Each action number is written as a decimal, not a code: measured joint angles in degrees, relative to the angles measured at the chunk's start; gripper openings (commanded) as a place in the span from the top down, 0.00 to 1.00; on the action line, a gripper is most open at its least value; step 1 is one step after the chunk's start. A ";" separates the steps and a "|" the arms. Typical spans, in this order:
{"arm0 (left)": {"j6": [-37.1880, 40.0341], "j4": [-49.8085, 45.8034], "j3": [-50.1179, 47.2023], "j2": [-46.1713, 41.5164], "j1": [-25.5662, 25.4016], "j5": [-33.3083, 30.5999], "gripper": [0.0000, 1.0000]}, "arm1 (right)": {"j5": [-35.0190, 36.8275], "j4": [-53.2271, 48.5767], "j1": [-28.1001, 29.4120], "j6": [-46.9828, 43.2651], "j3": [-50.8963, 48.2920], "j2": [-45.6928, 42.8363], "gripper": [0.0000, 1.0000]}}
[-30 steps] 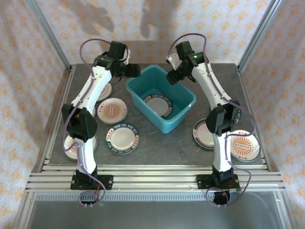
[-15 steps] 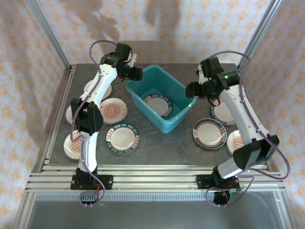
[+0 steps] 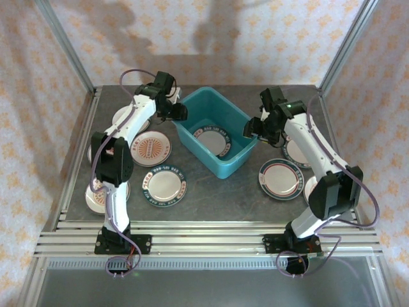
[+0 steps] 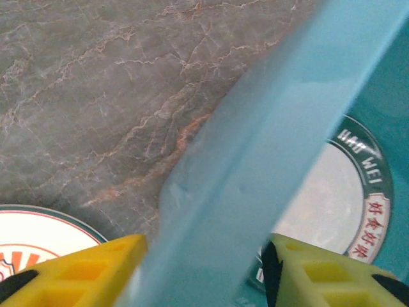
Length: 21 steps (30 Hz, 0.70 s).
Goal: Place the plates into the plastic bin on the countertop
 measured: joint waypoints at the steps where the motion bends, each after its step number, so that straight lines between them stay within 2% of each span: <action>1: -0.50 0.50 -1.29 -1.07 0.00 0.04 0.51 | 0.17 -0.13 -0.09 -0.02 0.85 1.18 0.38; 7: -4.39 2.62 -9.22 -7.52 0.33 0.87 0.54 | 0.98 -1.51 -1.31 -0.96 7.74 7.67 0.39; 12: -7.06 3.74 -14.27 -11.72 -1.05 1.05 0.49 | 1.01 -2.08 -3.26 -2.86 13.66 12.70 0.39; 17: -8.09 3.67 -17.90 -14.43 -4.22 1.27 0.29 | 0.81 -2.45 -5.18 -6.29 21.07 18.29 0.36; 21: -8.37 3.43 -18.75 -15.82 -5.46 0.81 0.23 | 0.79 -3.58 -5.53 -8.57 27.52 22.91 0.34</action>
